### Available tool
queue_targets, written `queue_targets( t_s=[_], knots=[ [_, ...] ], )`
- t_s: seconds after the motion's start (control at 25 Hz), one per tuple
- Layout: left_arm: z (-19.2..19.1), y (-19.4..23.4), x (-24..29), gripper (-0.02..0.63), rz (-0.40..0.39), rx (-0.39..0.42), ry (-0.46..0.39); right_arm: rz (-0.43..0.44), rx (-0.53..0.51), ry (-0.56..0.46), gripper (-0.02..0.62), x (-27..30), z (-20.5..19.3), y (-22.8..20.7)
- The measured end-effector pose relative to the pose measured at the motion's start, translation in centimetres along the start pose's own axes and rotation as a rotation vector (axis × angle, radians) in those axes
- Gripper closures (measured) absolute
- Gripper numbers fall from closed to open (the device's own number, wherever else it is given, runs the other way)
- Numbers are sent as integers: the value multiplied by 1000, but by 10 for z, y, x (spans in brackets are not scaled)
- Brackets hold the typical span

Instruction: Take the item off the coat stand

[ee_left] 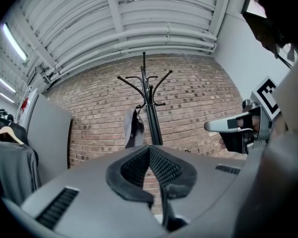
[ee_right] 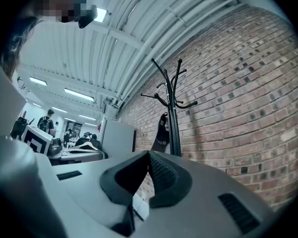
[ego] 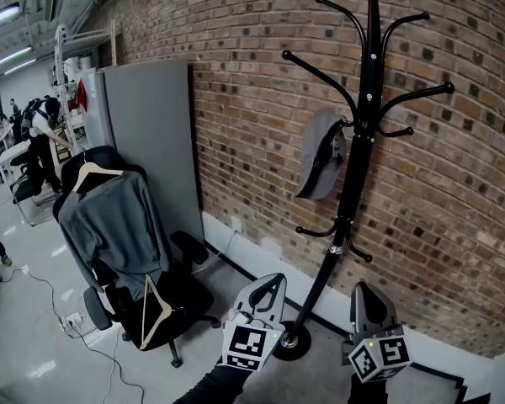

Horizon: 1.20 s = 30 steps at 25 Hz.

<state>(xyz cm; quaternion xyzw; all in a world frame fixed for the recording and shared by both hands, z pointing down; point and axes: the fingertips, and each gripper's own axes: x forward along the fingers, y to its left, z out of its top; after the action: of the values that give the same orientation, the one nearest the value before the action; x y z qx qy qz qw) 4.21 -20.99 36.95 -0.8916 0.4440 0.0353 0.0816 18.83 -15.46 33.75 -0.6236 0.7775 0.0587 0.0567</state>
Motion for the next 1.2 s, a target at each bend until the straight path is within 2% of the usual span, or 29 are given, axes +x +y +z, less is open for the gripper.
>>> queue_targets(
  t_s=[0.24,0.6,1.2],
  knots=[
    [-5,-4,22,598,48,1,10,44,9,11,586,13,-7,-23],
    [-15,-10,40,599,55,10,32,68,31,23,586,24,-19,-38],
    [-19,29,109,598,-39,30,12,-17,23,15,586,79,-23,-50]
  ],
)
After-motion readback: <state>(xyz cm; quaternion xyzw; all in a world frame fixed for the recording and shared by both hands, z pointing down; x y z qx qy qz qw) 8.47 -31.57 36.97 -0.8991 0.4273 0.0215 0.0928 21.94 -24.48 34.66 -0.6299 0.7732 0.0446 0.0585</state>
